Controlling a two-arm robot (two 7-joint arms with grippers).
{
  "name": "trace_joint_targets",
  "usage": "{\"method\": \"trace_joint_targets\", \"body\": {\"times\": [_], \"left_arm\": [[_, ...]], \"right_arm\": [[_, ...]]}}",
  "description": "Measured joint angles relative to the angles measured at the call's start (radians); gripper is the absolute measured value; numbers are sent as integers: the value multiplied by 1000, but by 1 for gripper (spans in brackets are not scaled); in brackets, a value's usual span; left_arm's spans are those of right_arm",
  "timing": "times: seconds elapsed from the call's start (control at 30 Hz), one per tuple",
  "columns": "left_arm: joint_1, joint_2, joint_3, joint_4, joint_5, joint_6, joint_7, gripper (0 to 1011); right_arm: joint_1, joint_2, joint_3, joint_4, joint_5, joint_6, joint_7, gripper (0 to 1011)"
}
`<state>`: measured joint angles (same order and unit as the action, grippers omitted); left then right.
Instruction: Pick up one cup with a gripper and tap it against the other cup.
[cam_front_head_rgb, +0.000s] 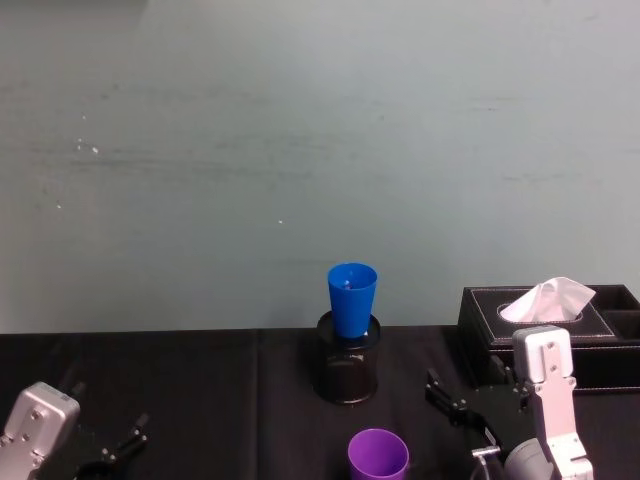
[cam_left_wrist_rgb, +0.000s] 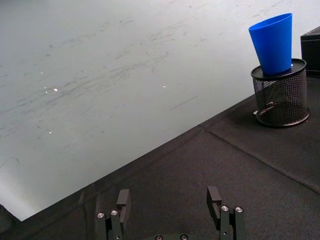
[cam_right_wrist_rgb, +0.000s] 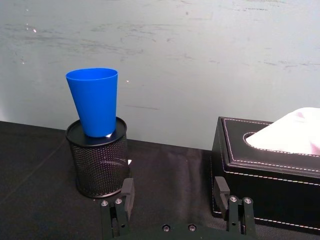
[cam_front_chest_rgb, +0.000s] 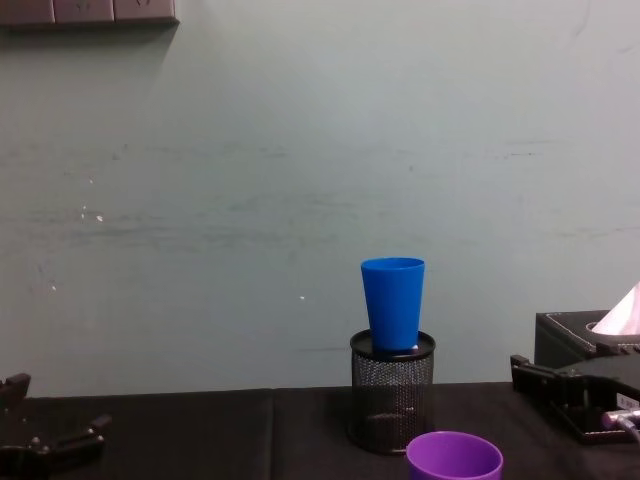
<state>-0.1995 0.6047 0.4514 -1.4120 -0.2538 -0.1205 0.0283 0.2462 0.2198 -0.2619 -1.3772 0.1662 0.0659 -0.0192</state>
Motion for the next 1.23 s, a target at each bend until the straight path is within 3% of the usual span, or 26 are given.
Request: {"method": "trace_joint_targets", "body": {"times": [1.23], "left_arm": [[0,0,0,0,0,0,0,1000]], "right_arm": [[0,0,0,0,0,0,0,1003]]}}
